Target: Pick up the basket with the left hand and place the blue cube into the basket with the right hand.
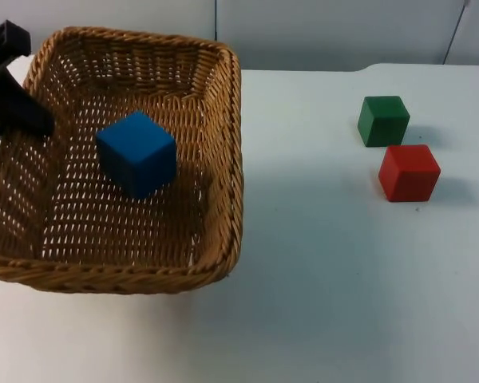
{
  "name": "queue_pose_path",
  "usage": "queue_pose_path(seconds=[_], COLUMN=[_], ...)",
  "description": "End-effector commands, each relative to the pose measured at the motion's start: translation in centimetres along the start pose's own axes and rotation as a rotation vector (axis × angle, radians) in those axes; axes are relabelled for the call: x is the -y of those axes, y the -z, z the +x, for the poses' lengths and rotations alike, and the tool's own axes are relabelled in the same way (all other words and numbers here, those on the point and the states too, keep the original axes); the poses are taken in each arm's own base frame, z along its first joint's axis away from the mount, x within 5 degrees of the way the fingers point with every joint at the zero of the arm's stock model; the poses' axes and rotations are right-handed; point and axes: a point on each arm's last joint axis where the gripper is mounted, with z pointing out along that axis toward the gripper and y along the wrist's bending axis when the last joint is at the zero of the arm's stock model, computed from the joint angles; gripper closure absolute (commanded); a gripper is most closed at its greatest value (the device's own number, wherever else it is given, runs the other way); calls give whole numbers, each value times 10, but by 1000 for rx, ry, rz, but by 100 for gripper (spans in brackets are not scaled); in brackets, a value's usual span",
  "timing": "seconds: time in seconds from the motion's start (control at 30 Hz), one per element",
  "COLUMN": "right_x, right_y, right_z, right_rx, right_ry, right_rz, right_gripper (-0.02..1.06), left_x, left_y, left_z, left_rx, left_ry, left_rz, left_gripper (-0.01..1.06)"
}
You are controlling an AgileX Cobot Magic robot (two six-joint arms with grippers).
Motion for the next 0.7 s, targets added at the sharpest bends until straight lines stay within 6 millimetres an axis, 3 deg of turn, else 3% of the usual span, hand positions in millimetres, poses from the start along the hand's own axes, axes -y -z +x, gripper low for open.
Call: queue_pose_path(seconds=[0.0, 0.27, 0.43, 0.67], right_x=[-3, -22, -29, -37], right_y=[11, 42, 53, 65], right_z=[8, 66, 85, 91], right_rx=[14, -52, -66, -81], right_ry=[22, 51, 4, -1], right_rz=[-19, -110, -150, -184], right_gripper=[5, 5, 5, 5], left_x=[-1, -17, -23, -29], left_y=[-3, -27, -38, -48], left_z=[-3, -8, -17, -30], left_rx=[22, 58, 46, 55], left_ry=[31, 31, 25, 22], left_rz=[35, 64, 75, 83], left_gripper=[105, 105, 105, 105])
